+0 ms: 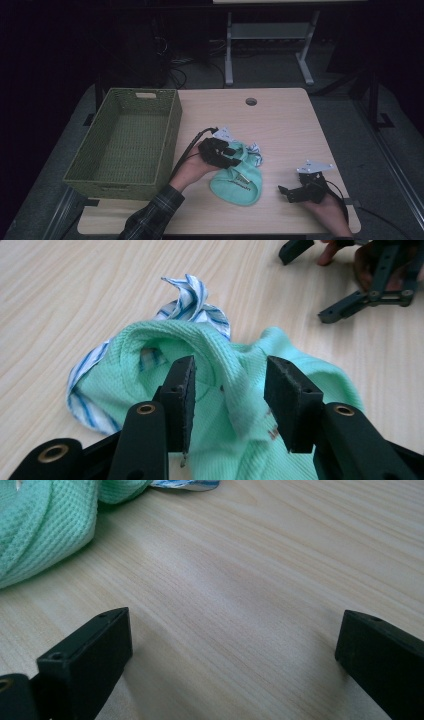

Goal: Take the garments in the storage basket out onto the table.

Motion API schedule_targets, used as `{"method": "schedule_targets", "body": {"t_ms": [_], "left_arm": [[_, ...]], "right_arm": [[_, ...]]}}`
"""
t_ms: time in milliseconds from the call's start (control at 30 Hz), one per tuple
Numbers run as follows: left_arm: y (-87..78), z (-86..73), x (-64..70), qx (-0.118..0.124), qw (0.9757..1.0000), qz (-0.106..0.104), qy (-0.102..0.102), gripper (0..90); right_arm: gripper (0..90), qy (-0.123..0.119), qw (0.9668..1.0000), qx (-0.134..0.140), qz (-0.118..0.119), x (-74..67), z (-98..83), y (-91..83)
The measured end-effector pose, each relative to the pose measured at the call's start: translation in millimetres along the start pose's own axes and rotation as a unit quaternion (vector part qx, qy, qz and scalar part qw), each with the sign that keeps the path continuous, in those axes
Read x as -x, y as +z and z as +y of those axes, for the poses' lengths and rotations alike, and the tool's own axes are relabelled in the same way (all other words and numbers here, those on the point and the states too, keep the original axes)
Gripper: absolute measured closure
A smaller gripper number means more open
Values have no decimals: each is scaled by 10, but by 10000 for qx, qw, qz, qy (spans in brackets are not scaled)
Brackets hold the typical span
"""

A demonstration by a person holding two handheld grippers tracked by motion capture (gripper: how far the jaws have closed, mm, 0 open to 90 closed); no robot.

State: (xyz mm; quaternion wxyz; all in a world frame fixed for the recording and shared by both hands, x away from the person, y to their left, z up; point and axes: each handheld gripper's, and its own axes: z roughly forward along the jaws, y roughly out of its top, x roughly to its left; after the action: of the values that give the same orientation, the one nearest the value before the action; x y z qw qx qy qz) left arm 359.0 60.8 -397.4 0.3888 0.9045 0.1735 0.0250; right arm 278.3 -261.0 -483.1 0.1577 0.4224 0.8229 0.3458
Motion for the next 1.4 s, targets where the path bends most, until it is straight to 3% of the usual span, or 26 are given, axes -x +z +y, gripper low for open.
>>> {"method": "schedule_targets", "body": {"t_ms": [233, 433, 667, 800, 1000, 1067, 1133, 1400], "left_arm": [[-190, -157, 87, -14, 9999, -77, -76, 687], [-234, -364, 176, -119, 9996, -176, -202, 818], [-197, -517, 251, -324, 9990, -214, -230, 895], [-115, -587, 374, -522, 9982, -267, -134, 895], [12, -637, 428, -737, 9968, -308, -86, 894], [58, -648, 441, -828, 9963, -230, -32, 894], [95, -668, 429, -928, 9955, -200, -13, 891], [134, -697, 407, -1061, 9942, -149, -24, 893]], "right_arm": [[15, 4, 10000, 1, 0, -1, 0, 0], [15, 7, 10000, -3, 1, -1, 0, 0], [15, 17, 10000, -1, -24, -5, -1, 0], [15, 21, 10000, -1, -27, -5, 0, 1], [15, 13, 10000, 2, -30, -5, 1, 1], [25, 43, 10000, -41, -52, -13, 10, -2], [119, 35, 10000, -93, 4, -30, 36, -31], [198, 74, 9998, 21, 199, -30, 113, -79]]}}
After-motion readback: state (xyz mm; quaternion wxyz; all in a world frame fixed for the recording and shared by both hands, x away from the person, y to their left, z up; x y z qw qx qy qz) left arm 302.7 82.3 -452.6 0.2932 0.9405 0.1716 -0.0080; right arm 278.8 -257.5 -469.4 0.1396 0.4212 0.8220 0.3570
